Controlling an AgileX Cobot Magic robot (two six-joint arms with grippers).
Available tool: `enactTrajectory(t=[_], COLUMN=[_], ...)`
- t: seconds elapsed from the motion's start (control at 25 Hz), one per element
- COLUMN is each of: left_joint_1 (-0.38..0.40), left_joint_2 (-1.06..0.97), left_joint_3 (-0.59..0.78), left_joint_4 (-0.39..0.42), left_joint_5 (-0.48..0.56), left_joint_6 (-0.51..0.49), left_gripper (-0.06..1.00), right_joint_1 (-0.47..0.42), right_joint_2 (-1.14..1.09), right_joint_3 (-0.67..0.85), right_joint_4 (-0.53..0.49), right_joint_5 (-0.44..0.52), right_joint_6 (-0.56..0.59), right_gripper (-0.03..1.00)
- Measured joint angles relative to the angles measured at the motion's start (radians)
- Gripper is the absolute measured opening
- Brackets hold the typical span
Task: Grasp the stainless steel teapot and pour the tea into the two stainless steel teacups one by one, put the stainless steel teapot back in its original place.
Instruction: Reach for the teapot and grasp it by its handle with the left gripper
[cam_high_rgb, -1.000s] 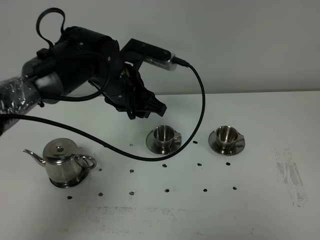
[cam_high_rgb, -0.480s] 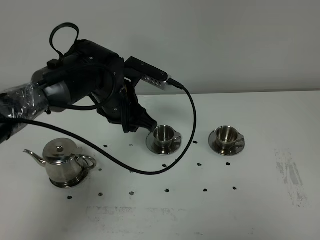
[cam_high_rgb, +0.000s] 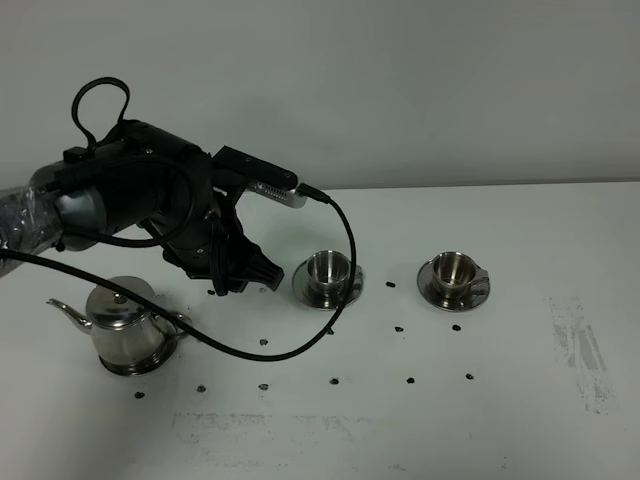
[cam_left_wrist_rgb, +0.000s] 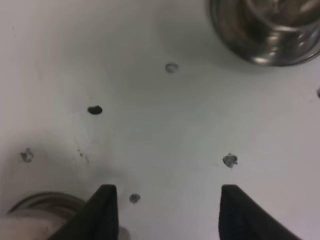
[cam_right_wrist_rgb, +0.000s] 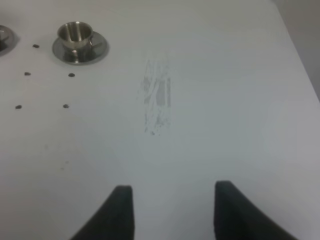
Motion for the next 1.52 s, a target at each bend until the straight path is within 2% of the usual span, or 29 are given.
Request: enactTrajectory(t=[0.48, 0.92, 1.16, 1.52], left_joint_1=[0.041, 0.048, 0.048, 0.048], left_joint_2=[0.000, 0.000, -0.003, -0.046], left_joint_3=[0.102, 0.179, 0.184, 0.184], left_joint_4=[-0.008, 0.020, 0.017, -0.006], left_joint_5=[-0.124, -0.178, -0.174, -0.094], left_joint_6=[-0.036, -0.049, -0.040, 0.012], left_gripper=[0.51, 0.51, 0.51, 0.51], right_joint_1=[0.000, 0.000, 0.000, 0.000], right_joint_2=[0.000, 0.000, 0.000, 0.000], right_joint_3=[0.000, 0.000, 0.000, 0.000], right_joint_4=[0.000, 0.000, 0.000, 0.000], right_joint_5=[0.000, 0.000, 0.000, 0.000], right_joint_6=[0.000, 0.000, 0.000, 0.000], right_gripper=[0.39, 0.39, 0.39, 0.39])
